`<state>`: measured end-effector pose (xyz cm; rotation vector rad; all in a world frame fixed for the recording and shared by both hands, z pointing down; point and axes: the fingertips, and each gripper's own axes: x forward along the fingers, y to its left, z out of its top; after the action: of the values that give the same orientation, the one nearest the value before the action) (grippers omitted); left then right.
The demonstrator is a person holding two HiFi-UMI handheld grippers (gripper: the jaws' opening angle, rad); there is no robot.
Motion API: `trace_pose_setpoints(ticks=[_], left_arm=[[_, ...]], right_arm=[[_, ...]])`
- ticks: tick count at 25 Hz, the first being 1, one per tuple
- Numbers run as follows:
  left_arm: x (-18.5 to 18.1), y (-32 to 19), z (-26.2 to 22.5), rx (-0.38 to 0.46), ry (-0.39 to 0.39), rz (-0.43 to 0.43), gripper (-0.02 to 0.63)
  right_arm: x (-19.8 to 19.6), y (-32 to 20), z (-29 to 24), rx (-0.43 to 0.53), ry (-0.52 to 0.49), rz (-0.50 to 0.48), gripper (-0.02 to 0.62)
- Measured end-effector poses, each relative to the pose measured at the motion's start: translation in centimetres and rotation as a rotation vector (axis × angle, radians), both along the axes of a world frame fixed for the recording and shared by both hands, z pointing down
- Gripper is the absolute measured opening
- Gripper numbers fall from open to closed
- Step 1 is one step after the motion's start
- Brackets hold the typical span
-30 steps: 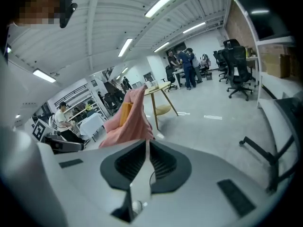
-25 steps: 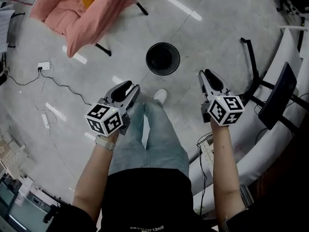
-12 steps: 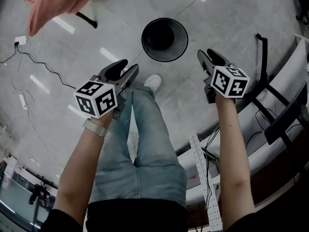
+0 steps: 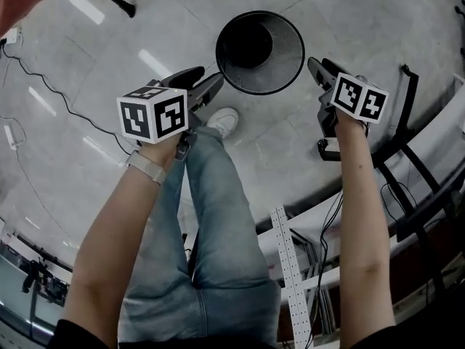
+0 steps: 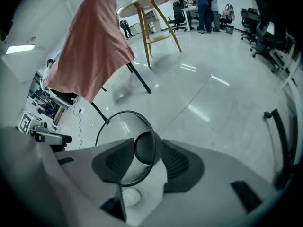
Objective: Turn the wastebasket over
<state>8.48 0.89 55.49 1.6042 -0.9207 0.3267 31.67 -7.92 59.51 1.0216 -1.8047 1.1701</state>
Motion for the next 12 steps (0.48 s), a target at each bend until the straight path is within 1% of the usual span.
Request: trace_pose_setpoints(ticks=[3, 7, 12], left_arm=[[0.3, -0.7, 2.7, -0.012, 0.004, -0.008, 0.197], [0.7, -1.7, 5.6, -0.021, 0.005, 0.015, 0.201], [1.0, -2.3, 8.4, -0.051, 0.028, 0.038, 0.199]], right_arm=[[0.0, -0.3, 2.9, -0.03, -0.002, 0.016, 0.173], [-0.6, -0.3, 5.8, -0.065, -0.026, 0.039, 0.173], [-0.8, 0.2, 8.6, -0.092, 0.008, 0.02, 0.173]])
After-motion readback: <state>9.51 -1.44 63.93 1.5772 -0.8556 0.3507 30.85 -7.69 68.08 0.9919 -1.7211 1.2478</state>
